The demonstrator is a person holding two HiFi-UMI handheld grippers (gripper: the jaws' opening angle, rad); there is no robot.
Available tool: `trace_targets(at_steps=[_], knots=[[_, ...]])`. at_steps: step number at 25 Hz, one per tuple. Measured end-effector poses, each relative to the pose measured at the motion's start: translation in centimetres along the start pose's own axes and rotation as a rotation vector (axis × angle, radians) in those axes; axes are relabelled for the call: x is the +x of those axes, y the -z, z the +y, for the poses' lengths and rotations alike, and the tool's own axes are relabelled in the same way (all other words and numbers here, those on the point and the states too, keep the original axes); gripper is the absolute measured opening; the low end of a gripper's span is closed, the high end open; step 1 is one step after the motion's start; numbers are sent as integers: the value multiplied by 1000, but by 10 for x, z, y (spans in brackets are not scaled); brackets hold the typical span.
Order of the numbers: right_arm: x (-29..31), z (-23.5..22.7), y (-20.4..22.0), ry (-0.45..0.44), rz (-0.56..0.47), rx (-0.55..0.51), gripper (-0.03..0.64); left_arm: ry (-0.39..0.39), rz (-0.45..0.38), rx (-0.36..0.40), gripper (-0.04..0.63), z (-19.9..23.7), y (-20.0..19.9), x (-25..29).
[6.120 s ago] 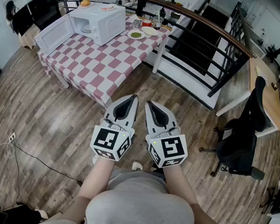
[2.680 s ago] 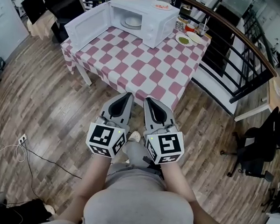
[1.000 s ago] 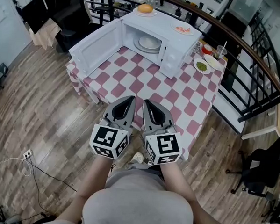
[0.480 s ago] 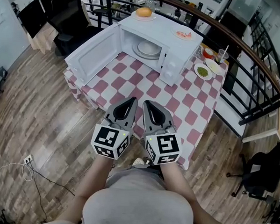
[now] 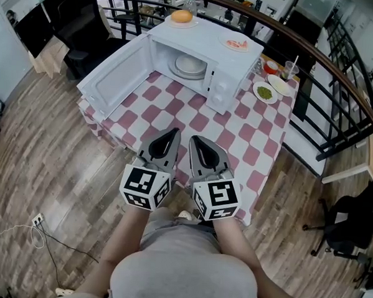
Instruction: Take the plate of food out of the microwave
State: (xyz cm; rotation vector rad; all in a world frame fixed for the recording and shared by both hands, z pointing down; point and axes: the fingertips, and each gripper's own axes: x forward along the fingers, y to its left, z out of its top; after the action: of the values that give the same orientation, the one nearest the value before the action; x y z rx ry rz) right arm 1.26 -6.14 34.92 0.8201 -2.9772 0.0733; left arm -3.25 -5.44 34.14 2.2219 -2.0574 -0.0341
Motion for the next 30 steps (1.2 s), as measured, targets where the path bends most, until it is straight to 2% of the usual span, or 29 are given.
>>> trace_targets(at_steps=[9,16,25,30], knots=[[2,-10,-2,12,0,-25,23,15,-3,-3,2,0,1,15],[17,-20,-5,58,-8,-38,23,62,-11,22,2,8,-5,35],[52,-21,-3,117,4,-37,23,110,8,31,2,42,-7,57],[75,-19,-2,157,14,-27,23,173,45,27,2,60,-5,68]])
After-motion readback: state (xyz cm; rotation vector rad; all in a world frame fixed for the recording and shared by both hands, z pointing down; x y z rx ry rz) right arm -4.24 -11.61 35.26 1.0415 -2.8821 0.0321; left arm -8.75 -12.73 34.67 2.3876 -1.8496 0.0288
